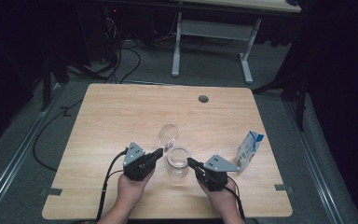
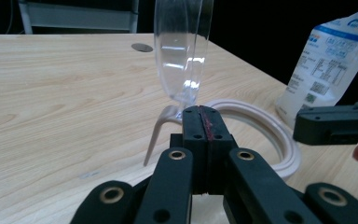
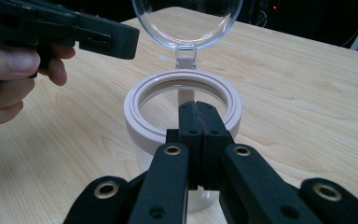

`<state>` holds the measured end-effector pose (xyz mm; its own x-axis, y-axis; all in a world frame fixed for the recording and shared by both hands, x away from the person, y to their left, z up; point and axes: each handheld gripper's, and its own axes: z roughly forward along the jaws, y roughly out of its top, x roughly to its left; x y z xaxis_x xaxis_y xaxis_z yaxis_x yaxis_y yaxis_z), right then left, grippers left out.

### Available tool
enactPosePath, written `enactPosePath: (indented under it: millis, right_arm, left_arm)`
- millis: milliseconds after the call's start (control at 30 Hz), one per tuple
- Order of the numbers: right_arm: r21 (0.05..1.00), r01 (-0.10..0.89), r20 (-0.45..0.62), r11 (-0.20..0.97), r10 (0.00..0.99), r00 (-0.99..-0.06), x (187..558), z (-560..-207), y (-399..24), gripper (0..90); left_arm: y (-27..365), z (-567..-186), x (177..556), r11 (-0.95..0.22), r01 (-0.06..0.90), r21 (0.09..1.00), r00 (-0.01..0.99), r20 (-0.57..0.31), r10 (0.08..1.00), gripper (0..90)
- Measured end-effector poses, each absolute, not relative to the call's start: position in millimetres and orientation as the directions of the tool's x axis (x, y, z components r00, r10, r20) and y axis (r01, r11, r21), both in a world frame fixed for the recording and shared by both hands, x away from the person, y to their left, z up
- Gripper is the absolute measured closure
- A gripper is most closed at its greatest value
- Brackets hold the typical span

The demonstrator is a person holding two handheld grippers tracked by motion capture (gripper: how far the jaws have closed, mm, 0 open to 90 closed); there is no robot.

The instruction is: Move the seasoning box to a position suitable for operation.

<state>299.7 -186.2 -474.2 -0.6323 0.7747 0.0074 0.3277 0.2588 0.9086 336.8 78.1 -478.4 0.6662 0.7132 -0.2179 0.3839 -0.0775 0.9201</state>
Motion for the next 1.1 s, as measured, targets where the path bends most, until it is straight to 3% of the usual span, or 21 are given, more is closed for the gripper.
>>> enactPosePath:
  millis: [700, 1100]
  right_arm:
    - [0.901, 0.375, 0.016, 0.221, 0.844, -0.536, 298, -481, -216, 77.9]
    - [0.873, 0.45, 0.007, 0.187, 0.919, -0.395, 279, -499, -261, 72.3]
  left_arm:
    - [139, -515, 327, -0.275, 0.425, 0.862, 0.671, -0.097, 0.735, 85.5]
    - [163, -523, 321, -0.217, 0.436, 0.873, 0.66, -0.146, 0.737, 80.9]
